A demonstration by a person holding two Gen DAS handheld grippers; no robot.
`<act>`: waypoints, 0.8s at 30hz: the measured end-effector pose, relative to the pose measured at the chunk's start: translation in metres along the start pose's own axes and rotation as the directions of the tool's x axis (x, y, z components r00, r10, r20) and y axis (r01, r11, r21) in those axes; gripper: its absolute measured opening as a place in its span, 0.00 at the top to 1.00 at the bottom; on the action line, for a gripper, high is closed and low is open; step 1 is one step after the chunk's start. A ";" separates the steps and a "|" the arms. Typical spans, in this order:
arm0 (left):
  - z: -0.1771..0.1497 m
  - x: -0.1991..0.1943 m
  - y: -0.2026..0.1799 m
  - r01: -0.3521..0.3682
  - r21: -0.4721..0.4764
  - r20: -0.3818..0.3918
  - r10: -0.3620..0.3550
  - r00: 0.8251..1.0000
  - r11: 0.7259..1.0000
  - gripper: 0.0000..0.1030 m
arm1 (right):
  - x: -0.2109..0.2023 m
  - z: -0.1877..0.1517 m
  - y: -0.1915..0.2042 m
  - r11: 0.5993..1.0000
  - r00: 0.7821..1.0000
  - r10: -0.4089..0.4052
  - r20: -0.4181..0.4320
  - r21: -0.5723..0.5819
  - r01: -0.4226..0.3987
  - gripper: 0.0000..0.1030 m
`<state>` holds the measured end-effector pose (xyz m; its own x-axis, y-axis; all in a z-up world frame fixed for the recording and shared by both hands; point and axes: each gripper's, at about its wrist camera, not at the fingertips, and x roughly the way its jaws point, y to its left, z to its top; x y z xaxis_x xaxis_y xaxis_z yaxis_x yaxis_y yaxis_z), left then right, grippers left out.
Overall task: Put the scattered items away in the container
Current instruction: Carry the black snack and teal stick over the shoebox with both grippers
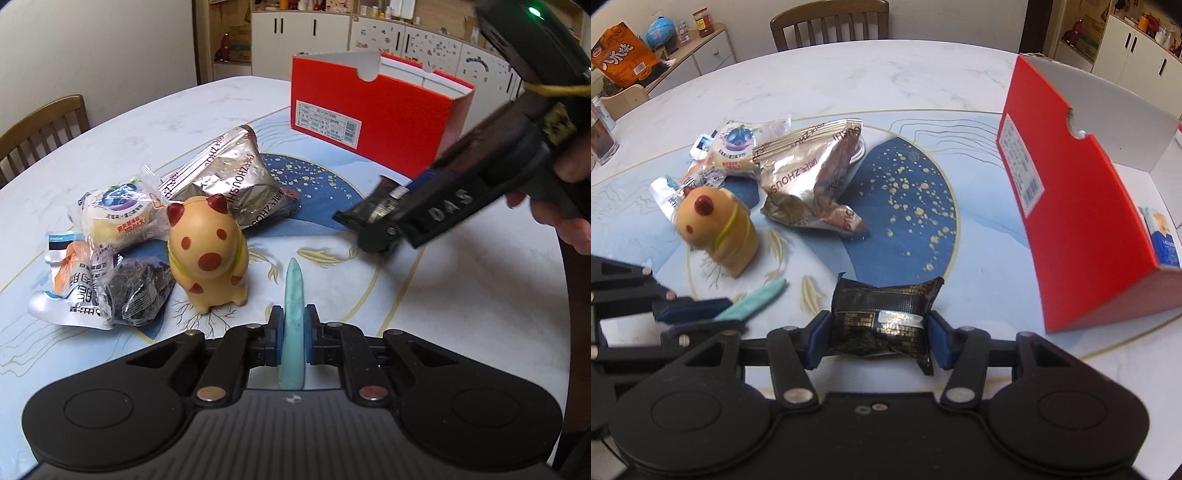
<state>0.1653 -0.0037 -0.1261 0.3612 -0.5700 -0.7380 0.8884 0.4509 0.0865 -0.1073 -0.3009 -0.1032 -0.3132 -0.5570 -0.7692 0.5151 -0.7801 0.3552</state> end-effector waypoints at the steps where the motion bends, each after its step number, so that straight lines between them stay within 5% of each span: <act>1: 0.001 -0.001 0.000 -0.001 -0.002 0.001 0.001 1.000 1.000 0.91 | -0.003 -0.002 0.000 1.000 1.000 0.000 0.000 -0.002 0.000 0.48; 24: 0.046 -0.040 -0.025 0.049 0.002 0.028 -0.049 0.998 0.999 0.91 | -0.065 -0.014 -0.012 1.000 0.998 0.014 0.068 -0.019 -0.013 0.49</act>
<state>0.1417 -0.0233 -0.0682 0.3251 -0.6100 -0.7227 0.9056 0.4209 0.0522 -0.0821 -0.2510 -0.0647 -0.3599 -0.5859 -0.7261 0.5341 -0.7675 0.3546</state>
